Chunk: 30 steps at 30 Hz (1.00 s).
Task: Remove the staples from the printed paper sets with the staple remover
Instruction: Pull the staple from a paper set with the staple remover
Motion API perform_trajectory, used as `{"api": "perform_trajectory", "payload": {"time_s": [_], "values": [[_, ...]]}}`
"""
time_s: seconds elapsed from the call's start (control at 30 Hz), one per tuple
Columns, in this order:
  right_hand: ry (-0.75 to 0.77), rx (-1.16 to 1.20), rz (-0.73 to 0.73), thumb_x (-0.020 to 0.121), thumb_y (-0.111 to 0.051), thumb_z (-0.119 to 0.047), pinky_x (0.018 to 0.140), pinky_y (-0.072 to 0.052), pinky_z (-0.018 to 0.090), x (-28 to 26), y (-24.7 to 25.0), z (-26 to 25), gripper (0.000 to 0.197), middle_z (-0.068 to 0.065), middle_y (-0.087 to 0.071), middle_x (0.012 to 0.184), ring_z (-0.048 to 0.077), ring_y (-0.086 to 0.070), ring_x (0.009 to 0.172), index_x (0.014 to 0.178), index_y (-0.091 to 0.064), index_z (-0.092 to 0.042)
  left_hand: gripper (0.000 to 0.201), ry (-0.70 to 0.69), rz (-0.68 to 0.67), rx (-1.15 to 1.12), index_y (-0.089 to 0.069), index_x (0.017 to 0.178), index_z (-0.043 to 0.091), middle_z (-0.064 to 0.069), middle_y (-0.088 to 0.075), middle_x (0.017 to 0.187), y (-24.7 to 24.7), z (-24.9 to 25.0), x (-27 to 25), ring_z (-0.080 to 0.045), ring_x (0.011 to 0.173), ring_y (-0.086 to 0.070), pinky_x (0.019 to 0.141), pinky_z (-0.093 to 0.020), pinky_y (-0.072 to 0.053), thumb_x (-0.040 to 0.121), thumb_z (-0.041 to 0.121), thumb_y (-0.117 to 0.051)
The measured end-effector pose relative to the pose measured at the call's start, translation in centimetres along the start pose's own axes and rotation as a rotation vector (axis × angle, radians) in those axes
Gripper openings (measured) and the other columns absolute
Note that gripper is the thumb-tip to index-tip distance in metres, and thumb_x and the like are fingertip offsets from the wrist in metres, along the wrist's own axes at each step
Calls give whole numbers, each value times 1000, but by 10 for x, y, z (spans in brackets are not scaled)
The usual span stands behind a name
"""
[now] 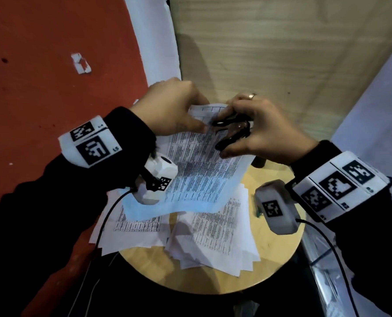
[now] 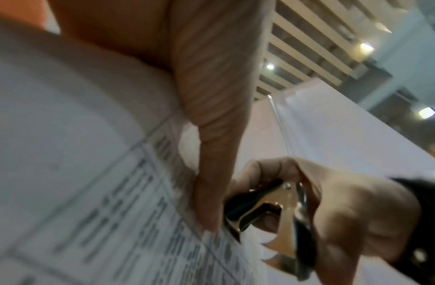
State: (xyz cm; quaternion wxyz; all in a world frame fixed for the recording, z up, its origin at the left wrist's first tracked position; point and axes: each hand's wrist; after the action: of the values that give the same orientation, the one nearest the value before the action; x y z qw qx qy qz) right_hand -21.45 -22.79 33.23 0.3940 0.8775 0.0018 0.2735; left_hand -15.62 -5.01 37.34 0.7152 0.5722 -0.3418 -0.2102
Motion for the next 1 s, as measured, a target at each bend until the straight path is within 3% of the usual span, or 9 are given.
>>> {"api": "perform_trajectory", "payload": {"time_s": [0.07,0.13,0.2,0.37,0.47,0.57,0.77,0.9,1.0], "values": [[80,-4,175,54,-82,-18,87,-48,31,-7,-1,0,45,-3,-54,96,18,-56,96,96,-68,-12,23,20,-54,-167,-57,63,30,5,-56,56,4,-4,-1,-14,59,-50,58,-27,-37,73,31,-78],[195,-93,321,60,-74,-8,85,-47,27,-14,-4,0,39,8,-58,101,19,-56,96,98,-66,-3,22,43,-79,-256,-60,62,30,11,-59,50,6,-7,-2,1,47,-49,50,-14,-36,72,28,-79],[268,-169,328,63,-71,-4,85,-47,28,-18,-7,-1,38,13,-60,104,20,-56,97,101,-65,0,19,56,-95,-330,-64,62,28,15,-58,46,6,-6,-2,5,44,-47,46,-9,-33,73,27,-79],[390,-256,301,68,-70,0,67,-53,44,-17,-13,-9,33,14,-63,103,33,-63,87,101,-66,-1,34,34,-162,-483,-72,81,7,-18,-61,67,10,1,-6,-9,60,-48,60,-26,-38,69,38,-74],[434,-282,286,63,-70,6,62,-54,45,-15,-12,-13,39,15,-64,102,36,-63,84,101,-67,-1,29,31,-203,-534,-71,82,3,-7,-57,68,12,4,-5,-11,63,-45,59,-25,-34,77,31,-74],[432,-309,265,63,-69,6,60,-54,45,-15,-9,-16,38,16,-64,99,36,-63,82,100,-67,-1,33,45,-208,-576,-70,80,2,-5,-57,70,13,6,-4,-8,63,-46,57,-23,-36,71,34,-70],[421,-374,253,64,-66,5,55,-53,43,-17,-6,-19,33,15,-64,91,36,-62,80,96,-69,-4,8,51,-278,-720,-71,78,5,-8,-70,76,13,8,-8,-11,69,-60,63,-17,-50,72,1,-75],[408,-380,231,63,-66,4,55,-53,43,-18,-6,-22,34,15,-63,92,36,-62,80,96,-69,-4,11,79,-279,-751,-70,84,2,-19,-70,88,14,8,-9,-20,77,-61,70,-24,-51,73,0,-72],[408,-392,232,63,-67,4,55,-53,43,-18,-5,-23,33,15,-63,91,36,-62,78,95,-69,-2,18,87,-281,-771,-72,85,4,-17,-71,88,15,8,-9,-20,77,-62,73,-26,-52,67,5,-77]]}}
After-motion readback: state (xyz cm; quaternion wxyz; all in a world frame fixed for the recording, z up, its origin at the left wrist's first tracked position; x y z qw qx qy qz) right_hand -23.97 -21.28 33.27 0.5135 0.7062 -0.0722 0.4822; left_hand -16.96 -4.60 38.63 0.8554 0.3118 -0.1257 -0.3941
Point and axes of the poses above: each hand's wrist, its own x-axis towards the middle knuckle, its own y-axis out of the back of the hand, z = x × y
